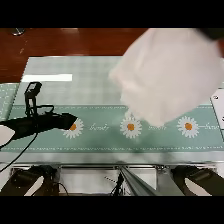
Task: Fold the shirts.
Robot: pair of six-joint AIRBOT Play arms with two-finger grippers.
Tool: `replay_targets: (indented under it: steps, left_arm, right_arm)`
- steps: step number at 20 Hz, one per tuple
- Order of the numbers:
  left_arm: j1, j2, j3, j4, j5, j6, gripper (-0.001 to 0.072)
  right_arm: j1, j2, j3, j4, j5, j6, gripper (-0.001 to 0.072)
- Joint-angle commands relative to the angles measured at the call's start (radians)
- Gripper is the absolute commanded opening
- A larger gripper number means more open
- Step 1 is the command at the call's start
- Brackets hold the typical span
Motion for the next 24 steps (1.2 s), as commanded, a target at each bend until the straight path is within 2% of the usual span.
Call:
replay_targets:
  steps: [1, 3, 5, 8, 9, 10, 11, 14, 18, 20, 21, 22, 24]
  left_arm:
    - [0.000, 0.002, -0.003, -0.018, 0.033, 0.000, 0.0702]
    - [0.000, 0.002, -0.003, -0.021, 0.032, 0.000, 0.0703]
    - [0.000, 0.002, -0.003, -0.032, 0.032, 0.000, 0.0703]
    - [0.000, -0.002, -0.003, -0.036, 0.032, 0.000, 0.0703]
    - [0.000, -0.008, -0.003, -0.036, 0.032, 0.000, 0.0702]
    - [0.000, -0.016, -0.003, -0.036, 0.032, 0.000, 0.0703]
    - [0.000, -0.023, -0.003, -0.036, 0.031, 0.000, 0.0703]
    - [0.000, -0.027, -0.002, -0.036, 0.012, 0.000, 0.0703]
    - [0.000, -0.035, -0.005, -0.080, -0.166, -0.001, 0.0703]
    - [0.000, -0.059, -0.042, -0.161, -0.197, 0.000, 0.0703]
    - [0.000, -0.081, -0.080, -0.210, -0.168, 0.000, 0.0703]
    - [0.000, -0.110, -0.121, -0.296, -0.119, 0.023, 0.0703]
    - [-0.034, -0.206, -0.190, -0.588, -0.018, 0.245, 0.0703]
  right_arm:
    - [0.163, -0.017, -0.278, -0.009, -0.071, 0.060, 0.0040]
    - [0.209, -0.046, -0.464, -0.005, -0.245, 0.130, 0.0040]
    - [0.225, -0.114, -0.556, 0.064, -0.357, 0.163, 0.0040]
    - [0.225, -0.257, -0.568, 0.309, -0.412, 0.085, 0.0041]
    - [0.225, -0.294, -0.568, 0.400, -0.418, 0.047, 0.0103]
    - [0.220, -0.317, -0.565, 0.457, -0.414, 0.023, 0.0422]
    - [0.202, -0.322, -0.562, 0.480, -0.409, -0.015, 0.0622]
    - [0.039, -0.283, -0.483, 0.359, -0.271, -0.029, 0.0614]
    - [-0.330, -0.119, -0.432, 0.063, -0.050, -0.003, 0.0615]
    - [-0.497, -0.036, -0.505, -0.074, 0.002, 0.010, 0.0615]
    - [-0.582, 0.013, -0.591, -0.087, -0.011, 0.016, 0.0614]
    - [-0.655, 0.061, -0.700, -0.069, -0.042, 0.035, 0.0614]
    - [-0.732, 0.143, -0.933, 0.044, -0.110, 0.037, 0.0614]
